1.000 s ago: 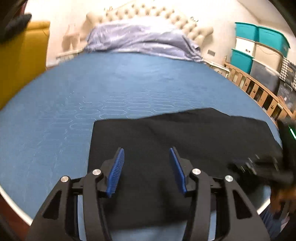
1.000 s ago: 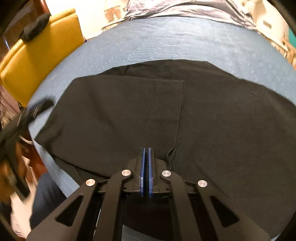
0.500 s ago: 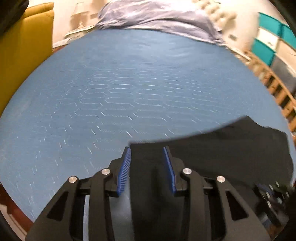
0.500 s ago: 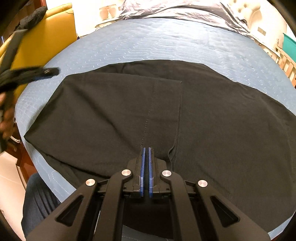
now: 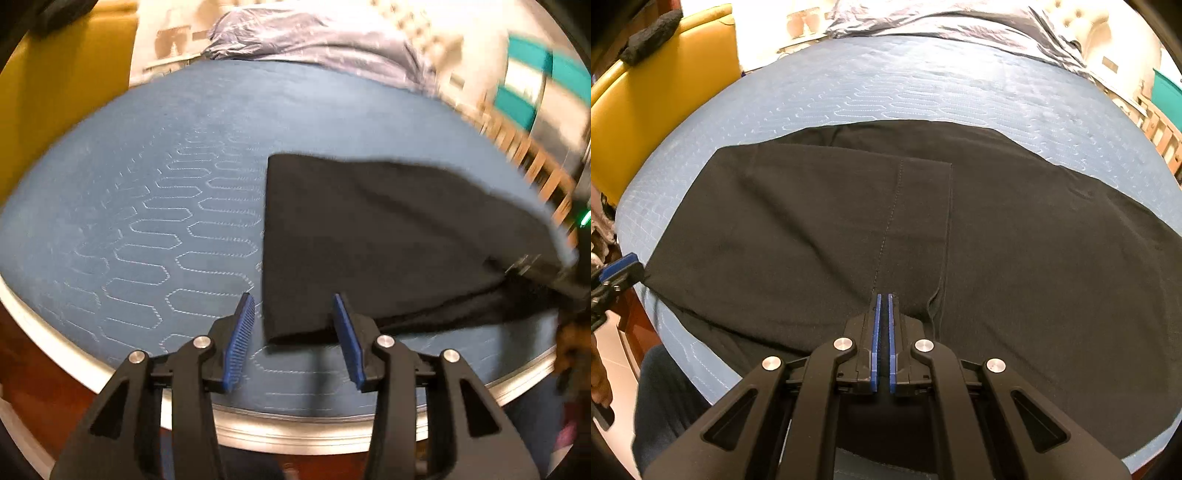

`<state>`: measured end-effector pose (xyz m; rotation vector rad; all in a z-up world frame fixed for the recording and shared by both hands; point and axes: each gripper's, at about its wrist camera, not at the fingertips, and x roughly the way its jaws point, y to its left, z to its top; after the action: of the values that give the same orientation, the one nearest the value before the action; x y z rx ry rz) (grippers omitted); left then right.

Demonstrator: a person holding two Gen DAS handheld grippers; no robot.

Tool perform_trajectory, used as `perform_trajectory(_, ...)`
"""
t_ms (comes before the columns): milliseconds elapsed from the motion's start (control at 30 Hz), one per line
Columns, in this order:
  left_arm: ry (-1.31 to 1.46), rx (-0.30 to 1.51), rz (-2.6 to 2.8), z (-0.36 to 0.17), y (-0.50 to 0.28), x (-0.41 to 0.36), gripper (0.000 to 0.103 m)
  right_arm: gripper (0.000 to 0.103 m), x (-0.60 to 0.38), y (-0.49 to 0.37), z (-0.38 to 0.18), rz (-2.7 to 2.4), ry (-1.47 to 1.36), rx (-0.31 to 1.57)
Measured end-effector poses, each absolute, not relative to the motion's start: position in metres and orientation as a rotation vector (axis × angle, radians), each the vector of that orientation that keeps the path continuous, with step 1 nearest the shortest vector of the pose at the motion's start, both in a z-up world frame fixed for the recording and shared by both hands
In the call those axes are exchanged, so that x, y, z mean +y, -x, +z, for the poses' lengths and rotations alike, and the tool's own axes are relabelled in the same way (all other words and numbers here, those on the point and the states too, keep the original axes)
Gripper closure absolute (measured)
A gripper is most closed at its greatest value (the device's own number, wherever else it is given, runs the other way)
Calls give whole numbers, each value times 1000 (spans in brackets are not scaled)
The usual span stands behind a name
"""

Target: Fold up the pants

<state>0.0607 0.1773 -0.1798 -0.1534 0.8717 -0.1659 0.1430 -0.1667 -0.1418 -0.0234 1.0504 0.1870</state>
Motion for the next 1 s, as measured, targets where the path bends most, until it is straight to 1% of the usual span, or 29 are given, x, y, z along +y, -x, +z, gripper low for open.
perform_trajectory(33,245,873,-195,-180,-62,189,53,88,-166,-143,-136,179,13,1039)
perform_trajectory(67,307,875,-211,-181,-65,201,53,84,-161,-144,-126,177,13,1010)
perform_trajectory(133,397,880,-238,-188,-71,209,53,84,-148,-145,-115,200,31,986)
perform_trajectory(233,466,888,-276,-197,-74,206,53,77,-113,-158,-106,259,93,975)
perform_trajectory(267,506,887,-293,-200,-77,204,53,73,-104,-161,-106,270,109,974)
perform_trajectory(300,542,894,-302,-209,-80,205,53,65,-88,-167,-107,291,138,973)
perform_trajectory(367,597,901,-315,-219,-77,210,53,57,-68,-178,-113,317,173,980)
perform_trajectory(500,739,877,-380,-229,-74,226,52,57,-36,-208,-139,253,307,1053)
perform_trajectory(533,766,872,-397,-231,-75,229,52,55,-33,-212,-147,228,336,1074)
perform_trajectory(600,836,871,-451,-237,-77,231,52,42,-32,-216,-150,187,351,1072)
perform_trajectory(733,921,855,-488,-247,-81,229,52,41,-29,-211,-154,159,374,1062)
perform_trajectory(800,985,842,-507,-252,-84,232,52,40,-34,-211,-157,152,336,1064)
perform_trajectory(900,998,834,-522,-253,-86,230,52,39,-43,-217,-158,171,274,1080)
perform_trajectory(1000,1016,829,-526,-254,-89,224,52,38,-43,-221,-156,179,277,1099)
